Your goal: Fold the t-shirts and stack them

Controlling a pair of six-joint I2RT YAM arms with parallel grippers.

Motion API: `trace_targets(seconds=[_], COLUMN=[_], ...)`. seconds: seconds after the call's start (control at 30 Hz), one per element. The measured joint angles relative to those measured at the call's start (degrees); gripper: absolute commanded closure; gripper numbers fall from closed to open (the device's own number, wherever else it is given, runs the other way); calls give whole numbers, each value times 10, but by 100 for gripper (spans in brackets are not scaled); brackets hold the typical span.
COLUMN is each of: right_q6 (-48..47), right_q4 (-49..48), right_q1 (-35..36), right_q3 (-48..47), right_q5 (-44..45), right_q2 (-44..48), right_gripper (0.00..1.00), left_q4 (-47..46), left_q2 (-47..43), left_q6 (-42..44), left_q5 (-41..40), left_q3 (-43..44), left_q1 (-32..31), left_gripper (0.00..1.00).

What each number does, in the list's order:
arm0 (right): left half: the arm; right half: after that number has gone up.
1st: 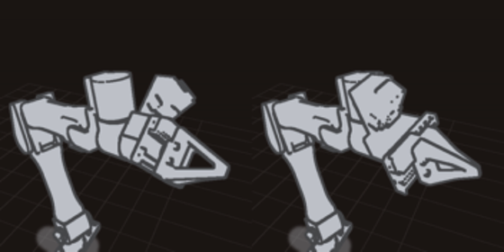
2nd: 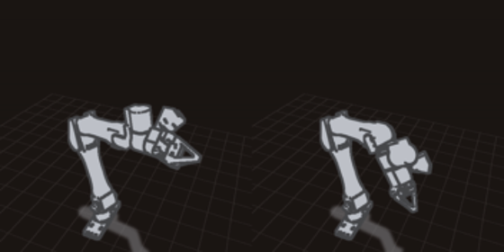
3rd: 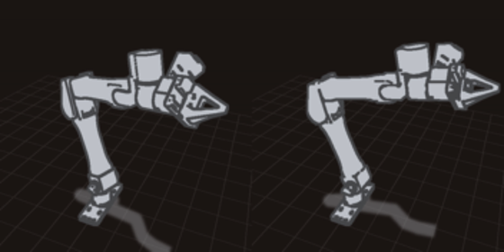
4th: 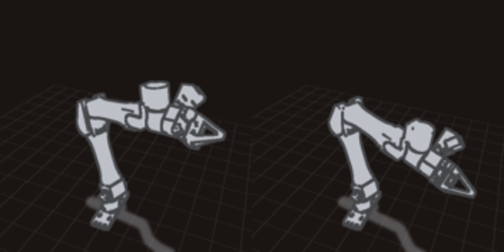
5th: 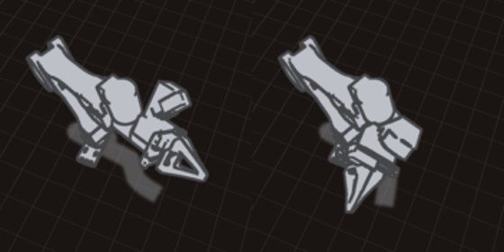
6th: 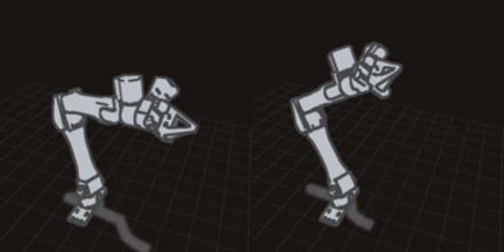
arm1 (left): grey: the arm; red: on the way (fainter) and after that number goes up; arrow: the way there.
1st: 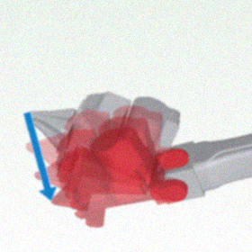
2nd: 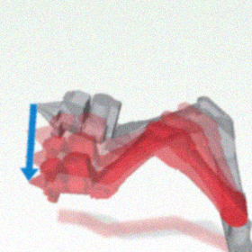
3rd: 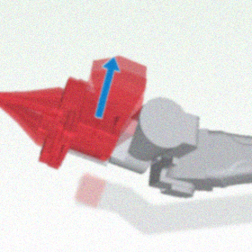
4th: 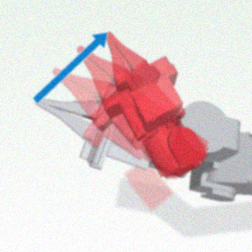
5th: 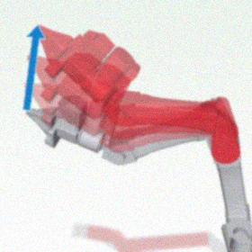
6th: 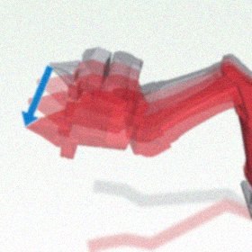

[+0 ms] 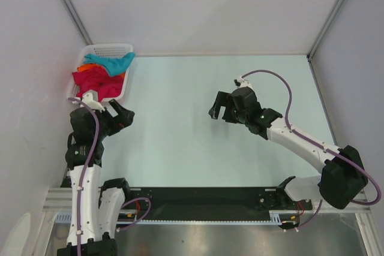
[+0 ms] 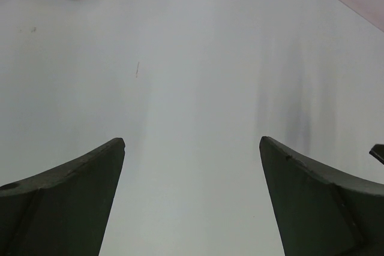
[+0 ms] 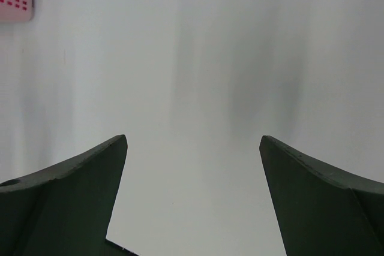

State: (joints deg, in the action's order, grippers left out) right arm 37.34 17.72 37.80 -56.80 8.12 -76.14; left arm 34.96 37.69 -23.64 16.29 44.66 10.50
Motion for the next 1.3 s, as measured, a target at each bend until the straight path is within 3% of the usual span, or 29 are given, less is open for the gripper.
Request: trace_targets(seconds=[0.2,0.4,1.3], right_q6=[3,13,17], right_q4=[-99,-146,-164], right_q1=[-26,-50,-50], right_q3=[93,111,110], right_q5=[-97,-149,-181], right_q2=[41,43,2], right_gripper=[0,0,0], left_q4=[16,29,24], left_q2=[40,54,53], left_q6=[10,12,17], left_q5=[-21,-26,-25], left_q3=[5,5,-4], left_q1=[0,0,0], left_gripper=[0,0,0])
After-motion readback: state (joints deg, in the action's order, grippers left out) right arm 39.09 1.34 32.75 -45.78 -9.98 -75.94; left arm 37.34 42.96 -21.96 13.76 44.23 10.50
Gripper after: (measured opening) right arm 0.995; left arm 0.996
